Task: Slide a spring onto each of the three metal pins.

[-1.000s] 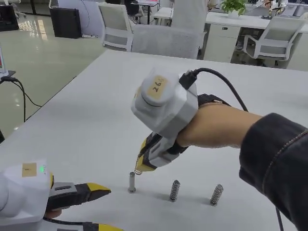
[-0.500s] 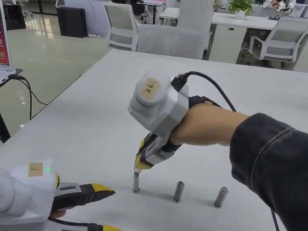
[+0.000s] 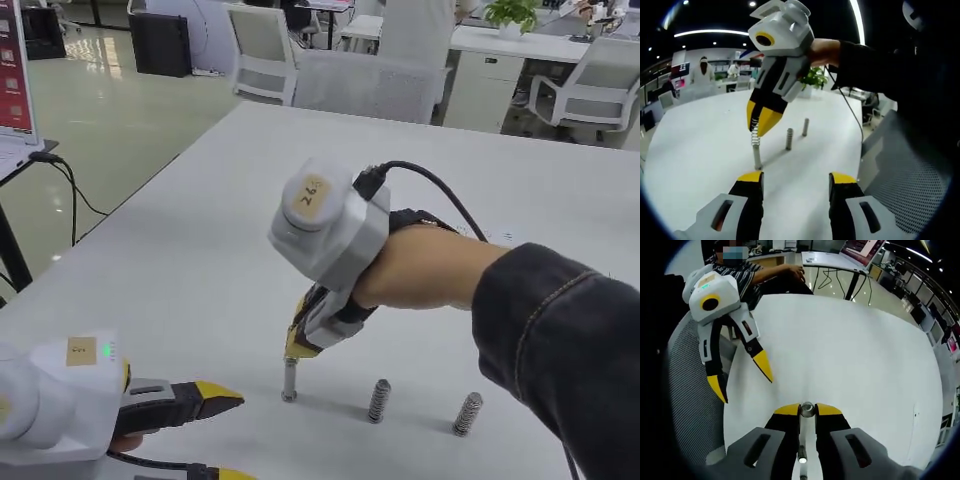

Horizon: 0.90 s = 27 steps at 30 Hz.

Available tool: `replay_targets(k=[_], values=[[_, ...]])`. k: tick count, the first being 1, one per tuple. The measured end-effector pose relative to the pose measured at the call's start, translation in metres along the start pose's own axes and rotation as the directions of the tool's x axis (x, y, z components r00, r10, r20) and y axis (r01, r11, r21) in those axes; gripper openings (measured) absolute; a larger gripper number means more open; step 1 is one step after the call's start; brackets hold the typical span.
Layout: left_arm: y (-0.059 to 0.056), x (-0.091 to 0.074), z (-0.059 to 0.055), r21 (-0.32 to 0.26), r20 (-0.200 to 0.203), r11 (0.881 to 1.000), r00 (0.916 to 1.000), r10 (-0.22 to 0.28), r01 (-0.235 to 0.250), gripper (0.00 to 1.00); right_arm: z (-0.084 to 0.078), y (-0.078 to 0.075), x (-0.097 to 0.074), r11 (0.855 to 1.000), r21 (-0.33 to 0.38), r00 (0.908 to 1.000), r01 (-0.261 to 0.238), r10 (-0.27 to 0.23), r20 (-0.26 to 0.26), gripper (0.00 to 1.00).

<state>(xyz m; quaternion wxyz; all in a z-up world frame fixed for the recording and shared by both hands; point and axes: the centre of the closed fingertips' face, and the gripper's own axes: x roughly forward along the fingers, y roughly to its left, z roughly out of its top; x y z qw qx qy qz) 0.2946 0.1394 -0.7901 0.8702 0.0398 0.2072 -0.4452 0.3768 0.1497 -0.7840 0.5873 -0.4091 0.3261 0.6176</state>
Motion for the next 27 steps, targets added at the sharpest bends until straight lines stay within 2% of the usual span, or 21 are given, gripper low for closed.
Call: replay_targets(k=[10, 27], values=[[0.001, 0.000, -0.001, -0.001, -0.002, 1.000, 1.0000, 0.001, -0.001, 0.46, -0.004, 0.001, 0.010, 1.000, 0.015, 0.9998, -0.014, 0.014, -0.012, 0.08], [0.002, 0.000, -0.003, -0.001, -0.008, 1.000, 1.0000, -0.001, 0.001, 0.46, -0.014, 0.011, 0.030, 0.999, 0.024, 0.9983, -0.040, 0.040, -0.041, 0.08]])
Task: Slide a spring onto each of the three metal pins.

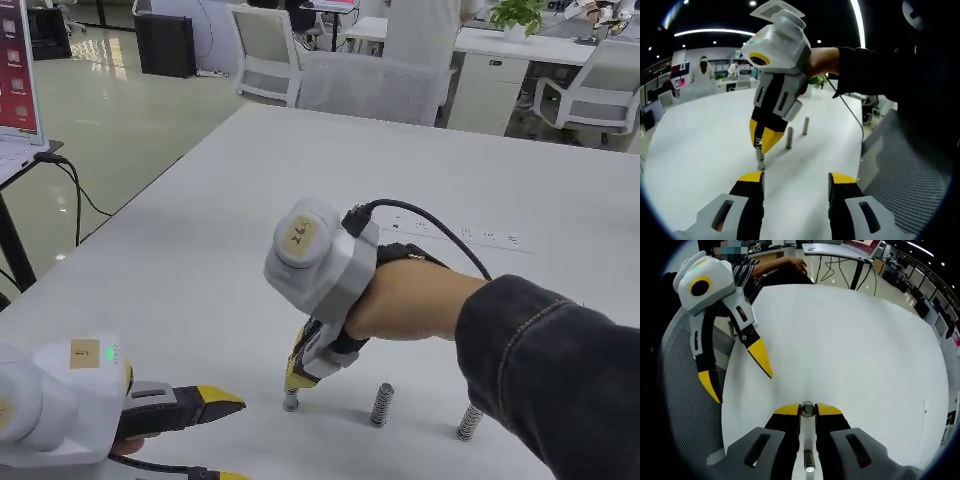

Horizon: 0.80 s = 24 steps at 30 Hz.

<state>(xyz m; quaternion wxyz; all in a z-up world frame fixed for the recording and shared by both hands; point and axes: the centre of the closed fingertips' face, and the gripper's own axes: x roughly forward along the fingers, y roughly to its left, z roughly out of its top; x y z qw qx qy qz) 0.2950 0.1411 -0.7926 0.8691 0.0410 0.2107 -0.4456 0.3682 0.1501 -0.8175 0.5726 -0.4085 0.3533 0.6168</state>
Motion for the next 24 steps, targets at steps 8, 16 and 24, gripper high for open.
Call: replay_targets(k=[8, 16, 24], values=[[0.000, -0.001, -0.001, 0.000, -0.003, 1.000, 1.0000, 0.001, -0.001, 0.46, -0.002, 0.004, 0.008, 1.000, -0.004, 0.9999, -0.006, 0.006, -0.014, 0.08], [0.000, -0.001, 0.000, -0.001, -0.001, 1.000, 1.0000, 0.002, -0.002, 0.46, -0.004, 0.005, 0.015, 1.000, -0.007, 0.9998, -0.003, 0.002, -0.020, 0.08], [0.001, -0.002, -0.001, -0.002, 0.000, 1.000, 1.0000, 0.005, -0.005, 0.46, -0.005, 0.006, 0.020, 1.000, -0.007, 0.9996, -0.007, 0.006, -0.027, 0.08]])
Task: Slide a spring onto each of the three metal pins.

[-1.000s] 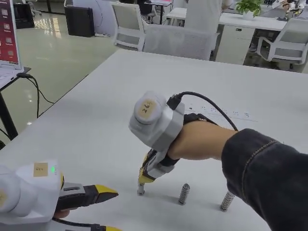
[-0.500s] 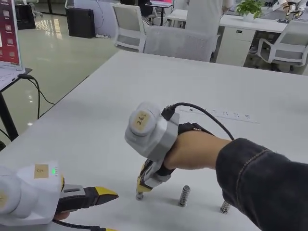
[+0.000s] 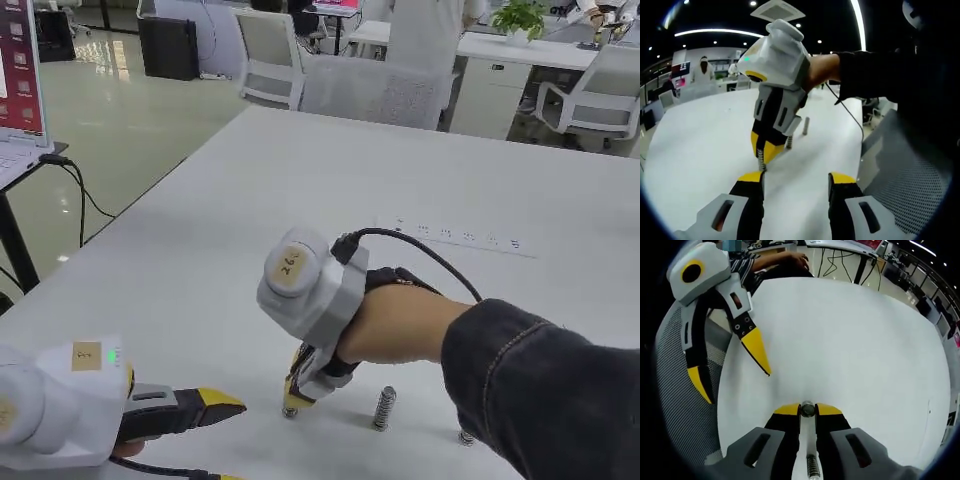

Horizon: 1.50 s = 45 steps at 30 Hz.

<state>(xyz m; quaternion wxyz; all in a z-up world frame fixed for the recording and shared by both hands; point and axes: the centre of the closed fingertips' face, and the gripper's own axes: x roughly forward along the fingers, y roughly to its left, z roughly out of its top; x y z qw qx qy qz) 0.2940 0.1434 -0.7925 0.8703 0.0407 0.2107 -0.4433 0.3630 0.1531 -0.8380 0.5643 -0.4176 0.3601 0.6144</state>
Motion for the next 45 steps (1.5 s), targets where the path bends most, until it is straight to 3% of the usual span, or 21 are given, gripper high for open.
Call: replay_targets(k=[11, 20, 33, 45], values=[[0.001, -0.001, -0.002, -0.006, 0.001, 1.000, 1.0000, 0.004, -0.004, 0.46, -0.001, 0.002, 0.005, 1.000, -0.003, 1.0000, -0.005, 0.005, 0.000, 0.09], [0.001, -0.001, 0.000, -0.004, 0.000, 1.000, 1.0000, 0.005, -0.005, 0.46, -0.001, 0.000, -0.001, 1.000, 0.004, 0.9997, 0.006, -0.006, 0.023, 0.15], [0.002, 0.000, 0.007, -0.004, 0.011, 1.000, 0.9999, 0.009, -0.009, 0.47, -0.015, -0.001, -0.024, 0.998, 0.052, 0.9966, 0.037, -0.041, 0.072, 0.18], [0.003, 0.002, 0.008, -0.008, 0.014, 1.000, 0.9998, 0.011, -0.011, 0.48, -0.022, 0.010, -0.042, 0.994, 0.090, 0.9874, 0.058, -0.070, 0.142, 0.19]])
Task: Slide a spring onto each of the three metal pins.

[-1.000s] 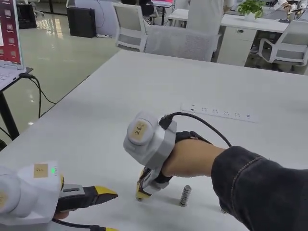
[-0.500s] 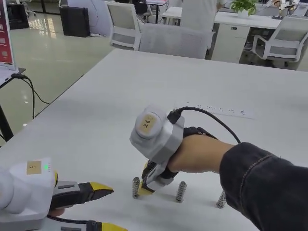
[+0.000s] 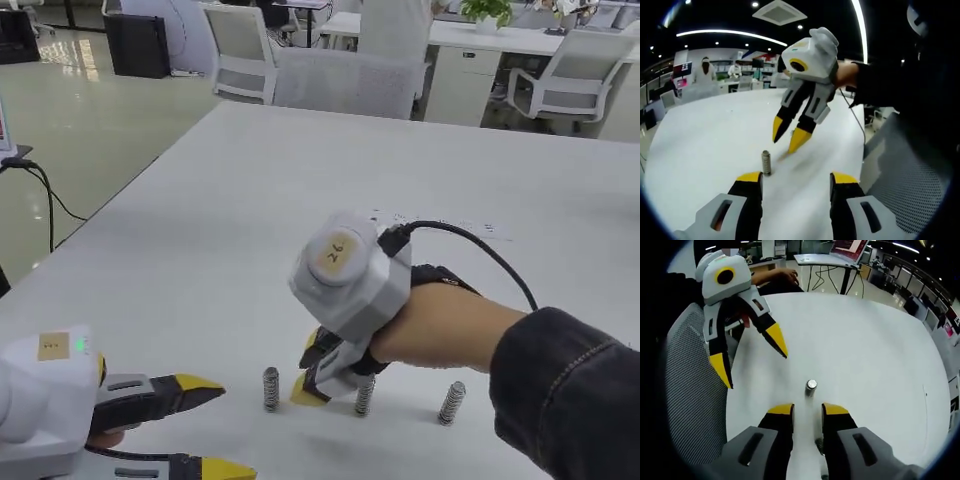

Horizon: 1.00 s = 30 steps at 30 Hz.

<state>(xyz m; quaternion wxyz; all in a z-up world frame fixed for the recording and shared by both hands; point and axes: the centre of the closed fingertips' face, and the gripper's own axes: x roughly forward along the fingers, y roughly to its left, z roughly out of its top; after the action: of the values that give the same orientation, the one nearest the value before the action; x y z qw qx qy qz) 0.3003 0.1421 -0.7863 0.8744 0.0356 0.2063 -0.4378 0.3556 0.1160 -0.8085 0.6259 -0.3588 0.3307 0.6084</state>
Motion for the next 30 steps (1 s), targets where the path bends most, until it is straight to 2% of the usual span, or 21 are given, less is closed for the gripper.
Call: replay_targets(k=[13, 18, 30], values=[[-0.001, 0.002, 0.000, -0.001, 0.001, 1.000, 1.0000, -0.007, 0.007, 0.49, -0.013, 0.021, -0.019, 0.998, 0.060, 0.9963, 0.008, -0.013, 0.085, 0.21], [-0.002, 0.002, 0.000, 0.000, 0.001, 1.000, 0.9999, -0.011, 0.011, 0.50, -0.021, 0.027, -0.025, 0.997, 0.073, 0.9945, 0.017, -0.024, 0.102, 0.22], [-0.004, 0.003, 0.000, -0.003, 0.005, 1.000, 0.9999, -0.013, 0.013, 0.51, -0.033, 0.045, -0.036, 0.992, 0.130, 0.9831, 0.009, -0.033, 0.180, 0.27]])
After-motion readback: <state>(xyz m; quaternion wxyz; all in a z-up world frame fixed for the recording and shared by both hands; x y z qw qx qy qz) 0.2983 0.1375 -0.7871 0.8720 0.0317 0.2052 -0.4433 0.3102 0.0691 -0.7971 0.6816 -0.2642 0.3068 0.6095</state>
